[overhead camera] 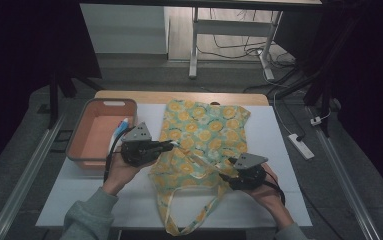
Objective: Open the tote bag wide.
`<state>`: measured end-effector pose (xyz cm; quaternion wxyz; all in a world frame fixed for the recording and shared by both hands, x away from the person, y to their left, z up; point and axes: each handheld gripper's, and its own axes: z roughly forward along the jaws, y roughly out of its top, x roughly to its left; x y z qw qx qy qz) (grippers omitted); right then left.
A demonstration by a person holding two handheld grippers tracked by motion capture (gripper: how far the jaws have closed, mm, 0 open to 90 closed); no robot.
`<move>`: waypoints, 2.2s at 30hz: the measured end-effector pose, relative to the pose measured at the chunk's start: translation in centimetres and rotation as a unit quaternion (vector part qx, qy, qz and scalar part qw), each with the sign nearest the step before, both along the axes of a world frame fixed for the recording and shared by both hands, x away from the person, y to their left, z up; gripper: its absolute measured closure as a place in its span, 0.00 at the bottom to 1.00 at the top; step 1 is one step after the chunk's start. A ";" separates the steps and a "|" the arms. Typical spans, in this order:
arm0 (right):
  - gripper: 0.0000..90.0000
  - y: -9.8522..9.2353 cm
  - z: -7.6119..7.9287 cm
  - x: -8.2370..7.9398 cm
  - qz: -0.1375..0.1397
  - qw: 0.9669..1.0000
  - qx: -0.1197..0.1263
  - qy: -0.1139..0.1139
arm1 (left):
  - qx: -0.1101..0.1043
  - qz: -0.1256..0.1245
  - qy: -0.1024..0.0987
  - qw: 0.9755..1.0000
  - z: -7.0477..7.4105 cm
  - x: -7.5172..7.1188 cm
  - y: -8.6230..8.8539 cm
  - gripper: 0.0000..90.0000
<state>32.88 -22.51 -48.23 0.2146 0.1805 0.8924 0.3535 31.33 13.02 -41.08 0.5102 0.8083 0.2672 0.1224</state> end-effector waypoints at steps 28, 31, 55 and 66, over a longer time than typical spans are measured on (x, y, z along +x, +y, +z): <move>0.99 0.2 3.6 -5.4 0.030 0.982 0.136 0.124 | 0.061 0.010 0.013 0.998 -2.3 -0.7 -0.7 0.54; 0.99 -0.3 3.3 -4.7 0.020 0.982 0.143 0.126 | 0.042 0.020 0.041 0.998 -2.2 -0.9 0.5 0.43; 0.98 -2.7 3.4 -3.8 0.002 0.977 0.169 0.132 | 0.077 -0.039 0.068 0.994 -4.3 -1.9 0.8 0.97; 0.99 0.4 5.1 -6.6 0.065 0.979 0.151 0.118 | 0.032 0.059 0.052 0.996 -1.3 2.9 3.0 0.97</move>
